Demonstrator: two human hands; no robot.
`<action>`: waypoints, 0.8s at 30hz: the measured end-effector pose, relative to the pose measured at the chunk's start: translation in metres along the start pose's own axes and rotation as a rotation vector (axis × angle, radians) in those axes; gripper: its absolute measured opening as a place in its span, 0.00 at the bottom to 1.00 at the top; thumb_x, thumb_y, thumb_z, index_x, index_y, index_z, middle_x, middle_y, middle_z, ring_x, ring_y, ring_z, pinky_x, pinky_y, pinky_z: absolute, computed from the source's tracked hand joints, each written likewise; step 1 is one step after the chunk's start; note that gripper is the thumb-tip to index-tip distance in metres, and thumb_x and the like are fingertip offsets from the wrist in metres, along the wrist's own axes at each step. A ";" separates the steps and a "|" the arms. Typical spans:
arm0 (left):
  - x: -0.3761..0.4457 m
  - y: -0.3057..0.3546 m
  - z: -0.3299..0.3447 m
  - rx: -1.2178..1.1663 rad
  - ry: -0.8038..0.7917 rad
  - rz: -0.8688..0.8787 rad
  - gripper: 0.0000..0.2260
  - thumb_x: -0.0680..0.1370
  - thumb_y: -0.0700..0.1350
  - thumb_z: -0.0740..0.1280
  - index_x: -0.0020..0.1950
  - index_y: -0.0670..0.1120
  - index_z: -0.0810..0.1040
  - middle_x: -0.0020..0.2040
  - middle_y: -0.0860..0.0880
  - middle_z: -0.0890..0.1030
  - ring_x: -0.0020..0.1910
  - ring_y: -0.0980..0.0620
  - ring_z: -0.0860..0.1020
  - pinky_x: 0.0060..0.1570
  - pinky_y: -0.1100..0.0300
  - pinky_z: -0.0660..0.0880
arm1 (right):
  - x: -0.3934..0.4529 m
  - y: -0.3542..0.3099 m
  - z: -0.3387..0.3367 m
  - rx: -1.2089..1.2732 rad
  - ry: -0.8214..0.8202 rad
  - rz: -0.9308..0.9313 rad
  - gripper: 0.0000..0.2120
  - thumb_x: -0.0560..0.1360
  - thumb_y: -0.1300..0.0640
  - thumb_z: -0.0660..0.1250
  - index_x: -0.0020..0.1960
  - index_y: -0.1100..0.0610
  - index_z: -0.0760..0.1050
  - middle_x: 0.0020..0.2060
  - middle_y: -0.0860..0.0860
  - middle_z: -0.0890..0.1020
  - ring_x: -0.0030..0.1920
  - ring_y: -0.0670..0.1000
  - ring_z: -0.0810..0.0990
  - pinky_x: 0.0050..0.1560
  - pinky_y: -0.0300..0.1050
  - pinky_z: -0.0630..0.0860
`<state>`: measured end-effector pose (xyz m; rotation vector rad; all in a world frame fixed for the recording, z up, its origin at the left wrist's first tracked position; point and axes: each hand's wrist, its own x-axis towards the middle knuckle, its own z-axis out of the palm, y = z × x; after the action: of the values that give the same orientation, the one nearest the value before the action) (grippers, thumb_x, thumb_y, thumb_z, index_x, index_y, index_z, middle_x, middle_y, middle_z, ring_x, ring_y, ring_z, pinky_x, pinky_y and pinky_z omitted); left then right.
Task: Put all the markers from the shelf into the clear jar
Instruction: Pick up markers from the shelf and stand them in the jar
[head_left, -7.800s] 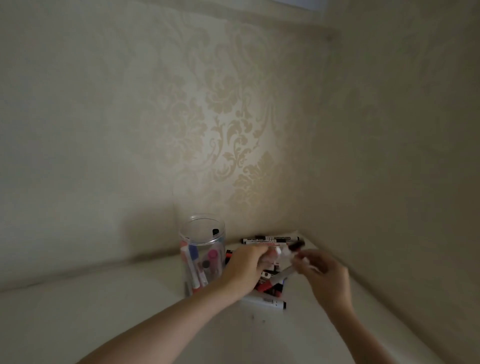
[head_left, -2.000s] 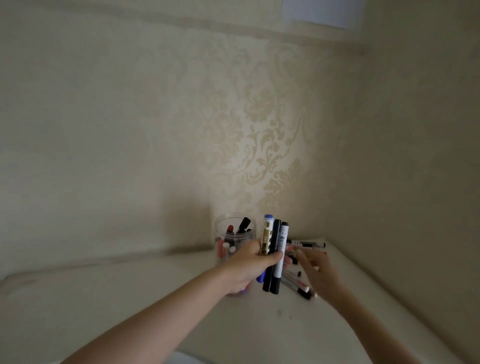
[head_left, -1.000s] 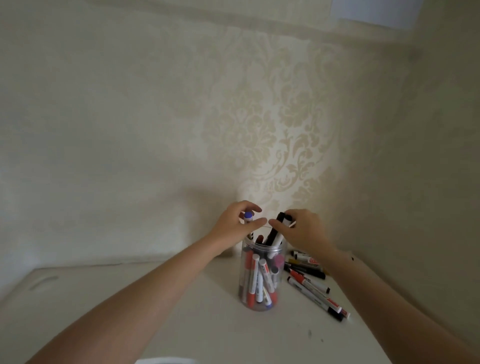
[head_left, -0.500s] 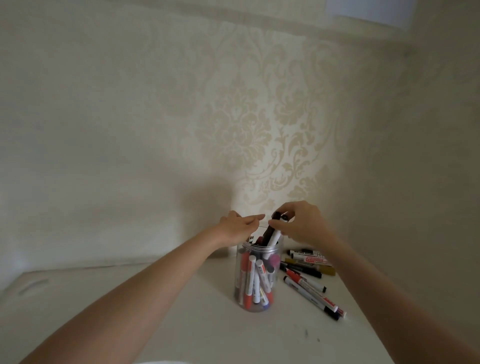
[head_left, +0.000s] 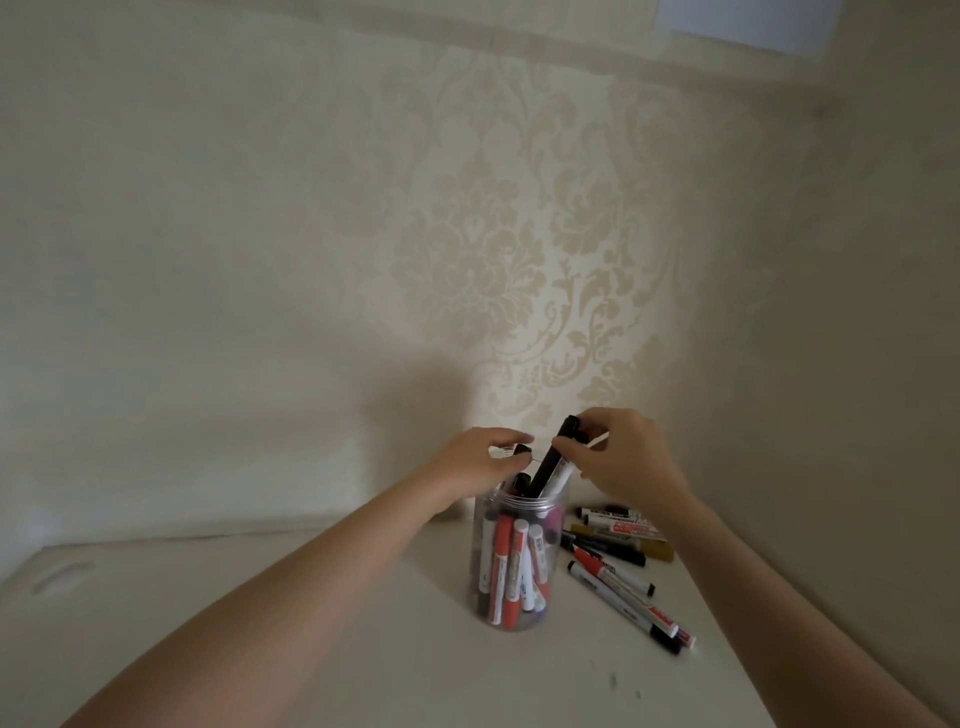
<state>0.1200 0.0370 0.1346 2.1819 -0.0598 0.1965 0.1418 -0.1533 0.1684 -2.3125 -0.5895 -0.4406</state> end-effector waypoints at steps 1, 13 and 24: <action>0.002 0.001 0.000 0.093 0.021 0.033 0.12 0.79 0.50 0.69 0.62 0.54 0.82 0.64 0.54 0.81 0.60 0.55 0.79 0.58 0.62 0.74 | 0.000 0.001 -0.001 -0.004 -0.005 0.001 0.10 0.73 0.50 0.72 0.51 0.53 0.82 0.39 0.44 0.83 0.35 0.43 0.81 0.39 0.35 0.77; 0.003 0.005 -0.009 0.365 0.224 0.128 0.06 0.71 0.40 0.77 0.37 0.46 0.82 0.39 0.51 0.84 0.36 0.54 0.80 0.41 0.62 0.74 | 0.002 -0.003 0.000 0.029 -0.002 -0.001 0.11 0.73 0.49 0.71 0.51 0.54 0.81 0.41 0.47 0.84 0.34 0.44 0.81 0.38 0.36 0.76; -0.018 0.028 -0.013 0.637 -0.108 0.145 0.09 0.74 0.53 0.75 0.49 0.49 0.83 0.56 0.50 0.76 0.57 0.51 0.72 0.54 0.56 0.73 | -0.003 0.012 0.018 0.003 -0.062 0.110 0.18 0.73 0.44 0.69 0.54 0.56 0.81 0.39 0.48 0.82 0.38 0.47 0.79 0.34 0.33 0.70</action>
<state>0.0971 0.0310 0.1616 2.8257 -0.2449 0.1978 0.1486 -0.1494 0.1476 -2.3496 -0.4889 -0.3165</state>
